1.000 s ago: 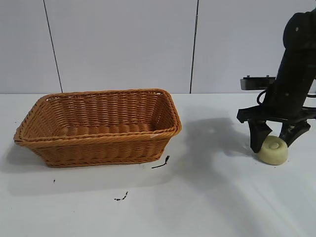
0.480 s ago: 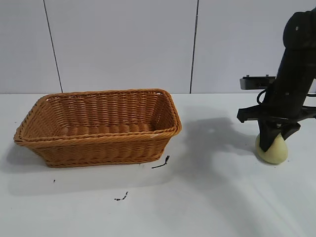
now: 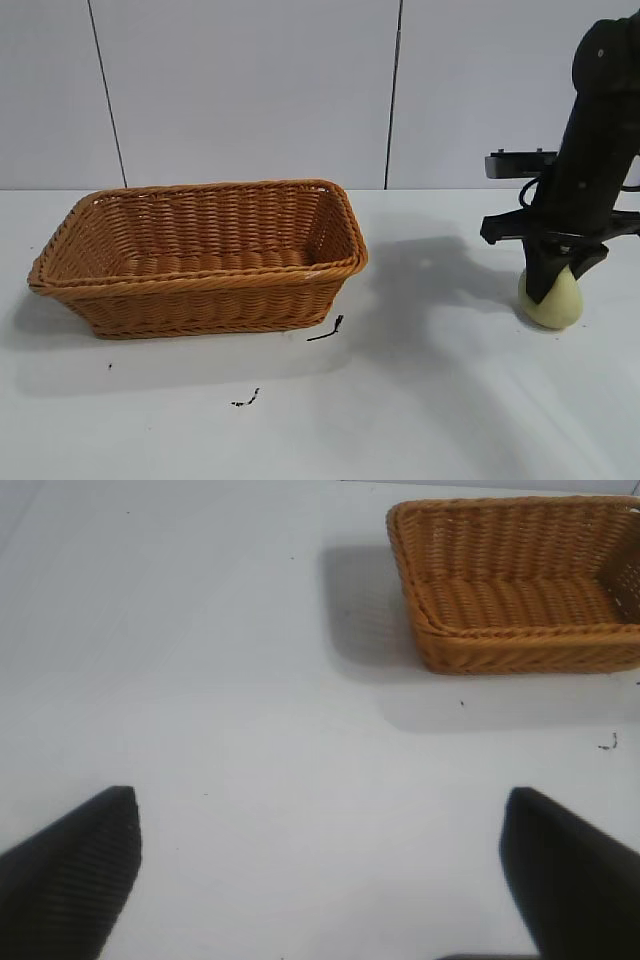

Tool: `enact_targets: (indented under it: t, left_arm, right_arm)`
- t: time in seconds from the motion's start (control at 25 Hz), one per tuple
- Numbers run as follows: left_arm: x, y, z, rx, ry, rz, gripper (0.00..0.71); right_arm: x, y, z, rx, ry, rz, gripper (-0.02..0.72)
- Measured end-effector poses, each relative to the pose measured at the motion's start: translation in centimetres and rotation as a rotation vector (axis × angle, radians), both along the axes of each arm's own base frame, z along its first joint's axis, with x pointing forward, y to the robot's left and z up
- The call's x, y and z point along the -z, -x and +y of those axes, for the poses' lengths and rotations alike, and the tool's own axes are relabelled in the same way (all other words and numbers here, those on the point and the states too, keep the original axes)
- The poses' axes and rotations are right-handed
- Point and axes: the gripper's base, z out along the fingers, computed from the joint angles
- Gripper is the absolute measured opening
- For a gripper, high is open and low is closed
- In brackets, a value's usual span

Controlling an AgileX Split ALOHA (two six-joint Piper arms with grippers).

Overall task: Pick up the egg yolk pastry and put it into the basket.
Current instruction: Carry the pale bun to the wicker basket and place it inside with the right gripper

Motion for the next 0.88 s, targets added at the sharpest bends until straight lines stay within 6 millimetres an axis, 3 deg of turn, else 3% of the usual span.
enact_targets:
  t: [0.28,0.56,0.8,0.84,0.88]
  left_arm:
    - [0.0,0.0,0.0,0.0,0.0,0.0,0.696]
    - [0.0,0.0,0.0,0.0,0.0,0.0,0.696]
    - [0.0,0.0,0.0,0.0,0.0,0.0,0.696]
    - [0.0,0.0,0.0,0.0,0.0,0.0,0.696]
    - [0.0,0.0,0.0,0.0,0.0,0.0,0.696]
  right_arm:
    - [-10.7,-1.5,0.1,-0.015,-0.008,-0.143,0.096]
    - [-15.4,-2.2,0.9,-0.028,-0.009,-0.215,0.095]
    - [-17.4,-2.9,5.4,-0.115,-0.024,-0.287,0.095]
    - [-17.7,-3.1,8.3,-0.169,-0.038,-0.313,0.095]
    - [-17.7,-3.2,9.8,-0.198,-0.046,-0.324,0.095]
